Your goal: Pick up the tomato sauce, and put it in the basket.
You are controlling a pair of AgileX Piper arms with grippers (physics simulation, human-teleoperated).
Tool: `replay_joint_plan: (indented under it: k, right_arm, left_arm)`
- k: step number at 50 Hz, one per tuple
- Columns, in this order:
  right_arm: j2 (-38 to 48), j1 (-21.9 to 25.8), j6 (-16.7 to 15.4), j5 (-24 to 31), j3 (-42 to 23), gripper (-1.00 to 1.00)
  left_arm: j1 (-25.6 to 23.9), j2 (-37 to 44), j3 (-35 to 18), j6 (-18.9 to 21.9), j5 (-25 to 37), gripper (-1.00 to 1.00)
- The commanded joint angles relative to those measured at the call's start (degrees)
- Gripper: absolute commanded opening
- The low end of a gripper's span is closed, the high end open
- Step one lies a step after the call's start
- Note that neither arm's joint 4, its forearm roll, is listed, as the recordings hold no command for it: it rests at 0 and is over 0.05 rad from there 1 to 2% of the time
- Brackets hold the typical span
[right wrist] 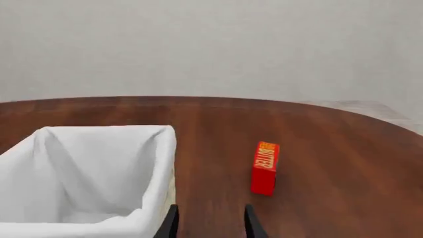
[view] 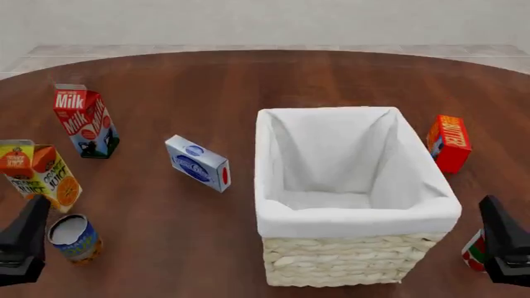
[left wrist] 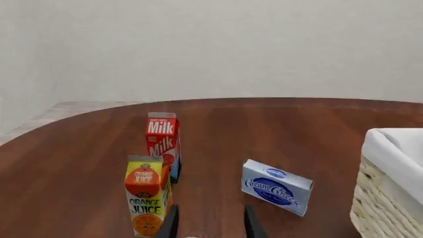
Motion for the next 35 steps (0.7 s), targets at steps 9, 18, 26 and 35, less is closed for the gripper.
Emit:
replay_joint_plan:
  k: [9, 18, 26, 35]
  right_arm:
    - [0.18, 0.42, 0.29, 0.06, -0.48, 1.0]
    - [0.05, 0.43, 0.32, 0.33, -0.66, 1.0]
    - [-0.02, 0.42, 0.34, 0.5, -0.78, 1.0]
    - [2.99, -0.1, 3.63, 0.69, -1.53, 1.0]
  left_arm:
    - [-0.16, 0.05, 0.33, 0.05, -0.32, 1.0]
    - [-0.16, 0.4, 0.3, 0.01, -0.59, 1.0]
    - [-0.17, 0.33, 0.27, 0.03, -0.46, 1.0]
    - [0.24, 0.38, 0.22, 0.04, -0.41, 1.0]
